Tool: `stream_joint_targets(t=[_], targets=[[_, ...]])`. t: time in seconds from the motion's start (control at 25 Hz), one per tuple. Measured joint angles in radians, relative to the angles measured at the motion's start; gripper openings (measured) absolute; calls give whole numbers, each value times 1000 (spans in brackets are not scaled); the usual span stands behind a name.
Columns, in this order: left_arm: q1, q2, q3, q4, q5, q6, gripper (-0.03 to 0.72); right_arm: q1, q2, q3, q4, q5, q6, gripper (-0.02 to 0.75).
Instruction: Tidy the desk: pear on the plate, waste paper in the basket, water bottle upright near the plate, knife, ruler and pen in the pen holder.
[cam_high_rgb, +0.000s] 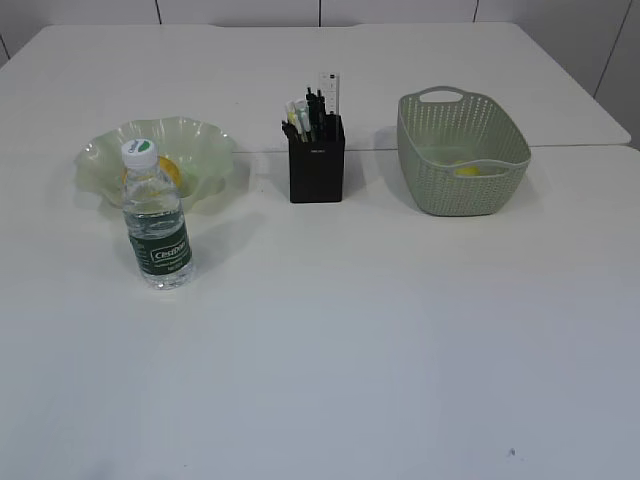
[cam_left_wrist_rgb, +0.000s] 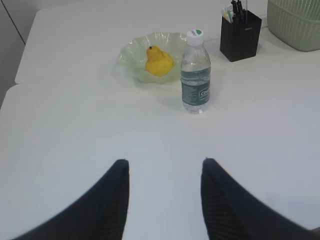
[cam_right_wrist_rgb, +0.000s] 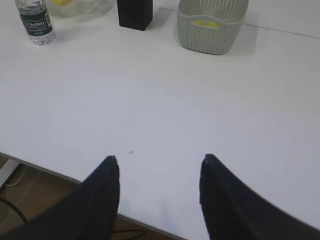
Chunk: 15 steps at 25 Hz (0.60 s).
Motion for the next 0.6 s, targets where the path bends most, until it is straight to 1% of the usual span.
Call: stream_joint_targets(t=[0.24,0.4,0.6], targets=[[0,0,0,0,39,18,331,0,0,81,59,-44,-6,386],[0,0,23,0,72,40,331,0,0,112,70,-77,-6,386],[0,0,47,0,79,72,331,0,0,118,69,-83,-8,386]])
